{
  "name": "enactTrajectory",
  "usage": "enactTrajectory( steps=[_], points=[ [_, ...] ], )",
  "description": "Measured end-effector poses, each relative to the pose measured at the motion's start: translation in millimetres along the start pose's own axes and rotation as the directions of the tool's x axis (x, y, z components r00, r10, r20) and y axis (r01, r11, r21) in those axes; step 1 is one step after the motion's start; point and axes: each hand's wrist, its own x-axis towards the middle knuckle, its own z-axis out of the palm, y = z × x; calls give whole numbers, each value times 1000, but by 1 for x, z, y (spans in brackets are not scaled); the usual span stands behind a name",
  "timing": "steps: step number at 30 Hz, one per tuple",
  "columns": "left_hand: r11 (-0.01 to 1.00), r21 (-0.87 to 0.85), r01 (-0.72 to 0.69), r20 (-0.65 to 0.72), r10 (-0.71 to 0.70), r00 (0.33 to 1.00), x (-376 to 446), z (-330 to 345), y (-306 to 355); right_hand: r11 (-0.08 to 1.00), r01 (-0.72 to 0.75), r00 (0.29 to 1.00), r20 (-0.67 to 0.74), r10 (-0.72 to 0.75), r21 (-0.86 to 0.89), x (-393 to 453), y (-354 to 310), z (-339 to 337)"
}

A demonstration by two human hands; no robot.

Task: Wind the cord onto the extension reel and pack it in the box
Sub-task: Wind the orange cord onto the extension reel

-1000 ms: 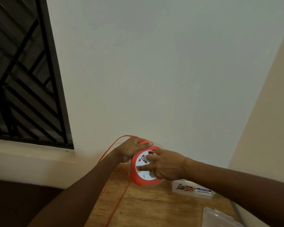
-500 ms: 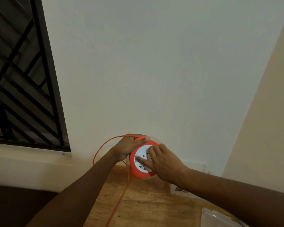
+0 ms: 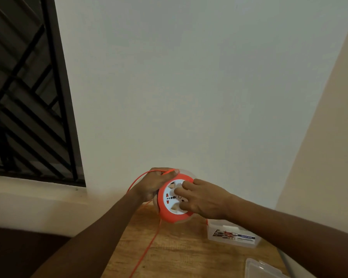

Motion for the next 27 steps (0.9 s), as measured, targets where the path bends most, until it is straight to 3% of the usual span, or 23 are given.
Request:
enactTrajectory(
  steps=[5, 21, 27],
  points=[
    [997, 79, 13, 56, -17, 998, 1, 3, 0, 993, 75, 990, 129, -62, -96, 1, -2, 4],
    [975, 214, 61, 141, -93, 986, -4, 5, 14, 996, 86, 994, 66, -86, 8, 7, 2, -10],
    [964, 255, 72, 182, -121, 976, -5, 8, 17, 959, 249, 960, 167, -226, -135, 9, -10, -15]
  ],
)
